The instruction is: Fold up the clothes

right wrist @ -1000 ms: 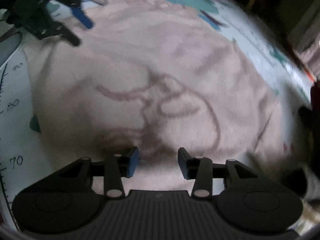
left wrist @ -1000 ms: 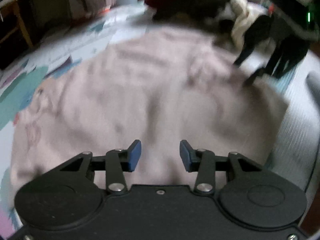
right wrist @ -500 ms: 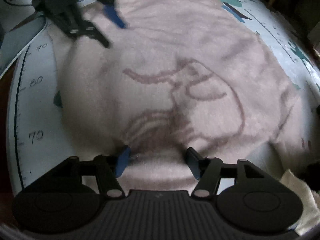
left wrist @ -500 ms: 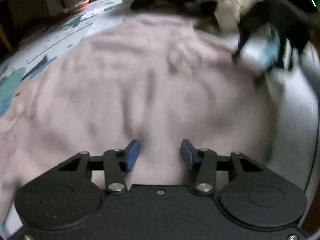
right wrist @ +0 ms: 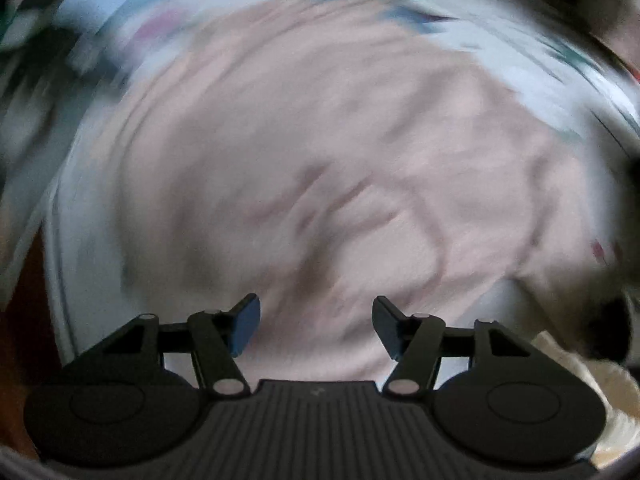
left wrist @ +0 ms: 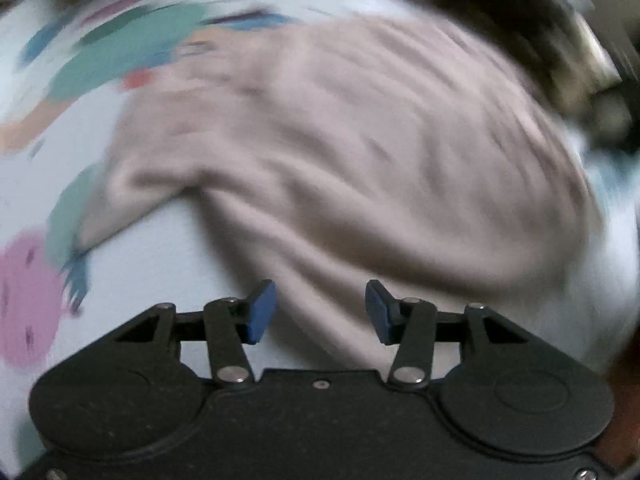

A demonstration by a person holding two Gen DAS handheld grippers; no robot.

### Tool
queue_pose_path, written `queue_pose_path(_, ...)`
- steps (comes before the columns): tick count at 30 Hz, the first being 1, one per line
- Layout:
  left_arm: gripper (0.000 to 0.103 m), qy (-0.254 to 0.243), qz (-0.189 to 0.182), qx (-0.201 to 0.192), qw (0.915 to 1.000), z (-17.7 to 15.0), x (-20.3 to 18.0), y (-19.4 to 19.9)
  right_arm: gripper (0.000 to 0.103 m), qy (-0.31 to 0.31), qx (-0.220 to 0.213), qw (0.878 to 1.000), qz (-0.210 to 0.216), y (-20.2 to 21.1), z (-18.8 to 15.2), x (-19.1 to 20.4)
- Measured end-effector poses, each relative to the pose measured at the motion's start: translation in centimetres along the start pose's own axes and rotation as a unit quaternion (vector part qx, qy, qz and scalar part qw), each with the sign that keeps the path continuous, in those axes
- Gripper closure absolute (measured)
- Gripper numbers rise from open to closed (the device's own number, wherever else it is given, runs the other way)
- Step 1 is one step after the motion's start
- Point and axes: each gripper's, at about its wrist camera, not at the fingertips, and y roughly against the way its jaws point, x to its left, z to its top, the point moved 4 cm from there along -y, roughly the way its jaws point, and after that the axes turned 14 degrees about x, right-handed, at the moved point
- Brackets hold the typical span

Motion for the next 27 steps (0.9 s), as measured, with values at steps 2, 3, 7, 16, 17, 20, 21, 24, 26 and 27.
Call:
queue_pose_path(2, 0.055, 0.068, -0.005, -0.018, 0.9975, 1.0, 2.1, -0.2, 0.038, -0.088, -0.023, 0.996, 0.019, 0.1, 2.3, -1.8)
queue_pose_path(3, 0.055, 0.099, -0.011, -0.027, 0.9946, 1.6, 3.1, -0.4, 0.038, -0.124, -0.027, 0.991, 0.028, -0.1, 3.3, -2.6)
queue_pose_path(7, 0.055, 0.227, -0.061, -0.054, 0.9706, 3.5, 7.1, -1.8, 0.038, -0.167, -0.034, 0.985, 0.016, -1.2, 6.2, -3.3)
queue_pose_path(16, 0.057, 0.329, -0.127, -0.084, 0.9321, 5.1, 8.8, -3.5, 0.028, -0.186, -0.012, 0.982, -0.015, -2.7, 6.1, -4.7)
queue_pose_path(17, 0.057, 0.333, -0.13, -0.085, 0.9301, 5.0, 8.7, -3.7, 0.028, -0.189, -0.009, 0.982, -0.015, -2.8, 5.8, -4.8)
queue_pose_path(20, 0.068, 0.337, -0.136, -0.085, 0.9276, 4.7, 8.2, -4.1, 0.028, -0.19, 0.001, 0.982, -0.01, -3.2, 4.7, -4.7)
queue_pose_path(21, 0.068, 0.335, -0.137, -0.083, 0.9286, 4.6, 7.9, -4.3, 0.028, -0.187, 0.004, 0.982, -0.008, -3.3, 4.4, -4.6)
queue_pose_path(24, 0.07, 0.325, -0.133, -0.088, 0.9321, 4.6, 7.4, -4.8, 0.028, -0.177, 0.016, 0.984, -0.003, -3.7, 3.7, -4.2)
queue_pose_path(26, 0.083, 0.316, -0.122, -0.096, 0.936, 5.0, 7.5, -4.9, 0.028, -0.172, 0.023, 0.985, -0.003, -3.9, 3.3, -4.0)
queue_pose_path(27, 0.094, 0.312, -0.118, -0.1, 0.9374, 5.2, 7.5, -4.9, 0.028, -0.171, 0.025, 0.985, -0.002, -4.0, 3.0, -3.9)
